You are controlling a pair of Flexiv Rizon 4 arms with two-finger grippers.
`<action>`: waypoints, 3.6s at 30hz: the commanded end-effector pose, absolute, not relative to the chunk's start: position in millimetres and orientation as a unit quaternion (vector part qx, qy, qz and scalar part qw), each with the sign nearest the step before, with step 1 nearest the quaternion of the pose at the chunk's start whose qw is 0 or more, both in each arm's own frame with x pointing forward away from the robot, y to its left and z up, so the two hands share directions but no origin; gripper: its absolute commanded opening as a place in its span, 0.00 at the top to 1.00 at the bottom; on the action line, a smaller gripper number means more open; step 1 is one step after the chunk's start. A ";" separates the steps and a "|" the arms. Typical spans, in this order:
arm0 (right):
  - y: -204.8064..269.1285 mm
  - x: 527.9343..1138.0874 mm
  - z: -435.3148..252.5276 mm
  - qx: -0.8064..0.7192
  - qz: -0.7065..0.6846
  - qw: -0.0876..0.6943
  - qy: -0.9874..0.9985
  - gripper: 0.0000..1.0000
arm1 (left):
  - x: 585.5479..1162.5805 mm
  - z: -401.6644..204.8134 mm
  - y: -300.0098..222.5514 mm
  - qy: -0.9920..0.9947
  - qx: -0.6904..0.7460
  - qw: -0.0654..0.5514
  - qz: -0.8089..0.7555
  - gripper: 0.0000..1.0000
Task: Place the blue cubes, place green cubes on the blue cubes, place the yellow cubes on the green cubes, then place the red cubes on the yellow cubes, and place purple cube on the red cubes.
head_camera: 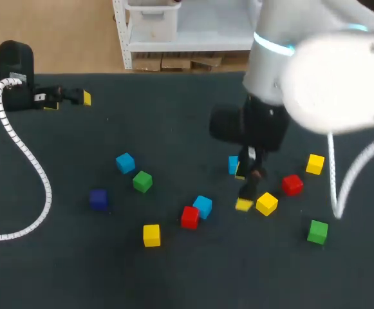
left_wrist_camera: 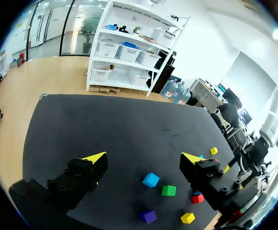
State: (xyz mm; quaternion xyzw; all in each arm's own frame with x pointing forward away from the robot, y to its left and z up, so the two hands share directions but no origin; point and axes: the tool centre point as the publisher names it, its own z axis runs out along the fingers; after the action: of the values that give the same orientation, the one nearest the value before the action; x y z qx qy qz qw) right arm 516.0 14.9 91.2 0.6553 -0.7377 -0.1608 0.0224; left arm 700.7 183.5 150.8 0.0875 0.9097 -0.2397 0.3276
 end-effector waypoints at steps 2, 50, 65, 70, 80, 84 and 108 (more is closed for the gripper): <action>17.4 489.4 85.0 0.678 -0.161 -0.047 -0.716 0.00 | 700.1 149.8 184.6 0.908 0.088 0.329 -0.242 0.00; 67.3 511.5 18.1 0.897 -0.029 -0.046 -0.440 0.00 | 700.1 149.8 184.6 0.908 0.088 0.329 -0.242 0.00; 84.0 558.9 11.3 0.904 0.000 -0.043 -0.426 0.00 | 700.1 149.8 184.6 0.908 0.088 0.329 -0.242 0.00; 87.6 565.0 6.5 0.906 0.004 -0.039 -0.422 0.00 | 700.1 149.8 184.6 0.908 0.088 0.329 -0.242 0.00; 87.2 575.7 -2.4 0.903 0.019 -0.048 -0.426 0.28 | 700.1 149.8 184.6 0.908 0.088 0.329 -0.242 0.00; 85.0 579.8 0.9 0.900 0.023 -0.050 -0.431 0.69 | 700.1 149.8 184.6 0.908 0.088 0.329 -0.242 0.00; 72.2 655.2 11.6 0.790 0.068 -0.023 -0.608 1.00 | 700.1 149.8 184.6 0.908 0.088 0.329 -0.242 0.00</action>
State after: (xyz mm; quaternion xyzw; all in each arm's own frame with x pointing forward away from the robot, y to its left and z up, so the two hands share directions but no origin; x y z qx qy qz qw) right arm 637.6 68.2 22.2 0.7981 -0.5979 0.0679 -0.0306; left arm 700.7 183.5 150.8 0.0875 0.9097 -0.2396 0.3276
